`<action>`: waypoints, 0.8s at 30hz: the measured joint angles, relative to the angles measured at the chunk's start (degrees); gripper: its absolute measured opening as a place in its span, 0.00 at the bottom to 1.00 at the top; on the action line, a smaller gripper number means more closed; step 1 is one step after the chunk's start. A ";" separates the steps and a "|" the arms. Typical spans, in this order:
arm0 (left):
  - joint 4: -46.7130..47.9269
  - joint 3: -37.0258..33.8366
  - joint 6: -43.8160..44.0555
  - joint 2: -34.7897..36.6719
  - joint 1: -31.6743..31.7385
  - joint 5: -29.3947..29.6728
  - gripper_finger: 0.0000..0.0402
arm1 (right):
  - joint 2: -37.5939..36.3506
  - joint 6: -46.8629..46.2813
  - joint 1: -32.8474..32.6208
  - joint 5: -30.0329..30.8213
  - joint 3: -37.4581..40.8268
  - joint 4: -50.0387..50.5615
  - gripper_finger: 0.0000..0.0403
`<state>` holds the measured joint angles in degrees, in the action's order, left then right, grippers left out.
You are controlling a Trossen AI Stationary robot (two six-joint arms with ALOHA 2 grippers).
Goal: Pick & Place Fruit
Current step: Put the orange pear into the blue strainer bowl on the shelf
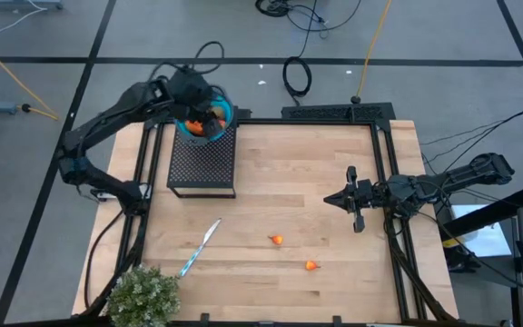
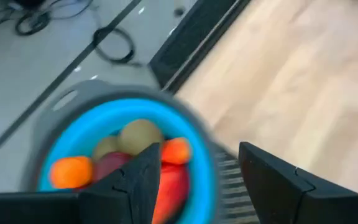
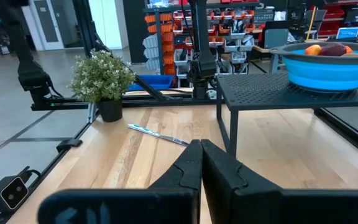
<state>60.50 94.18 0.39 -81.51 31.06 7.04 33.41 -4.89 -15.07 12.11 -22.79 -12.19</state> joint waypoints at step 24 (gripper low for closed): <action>-27.43 0.17 14.79 -2.70 -45.43 2.87 0.41 | -0.02 0.00 -0.02 -0.37 0.00 1.18 0.00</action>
<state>33.07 94.36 15.18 -84.20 -14.37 9.92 33.39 -4.89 -15.09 11.74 -22.79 -11.01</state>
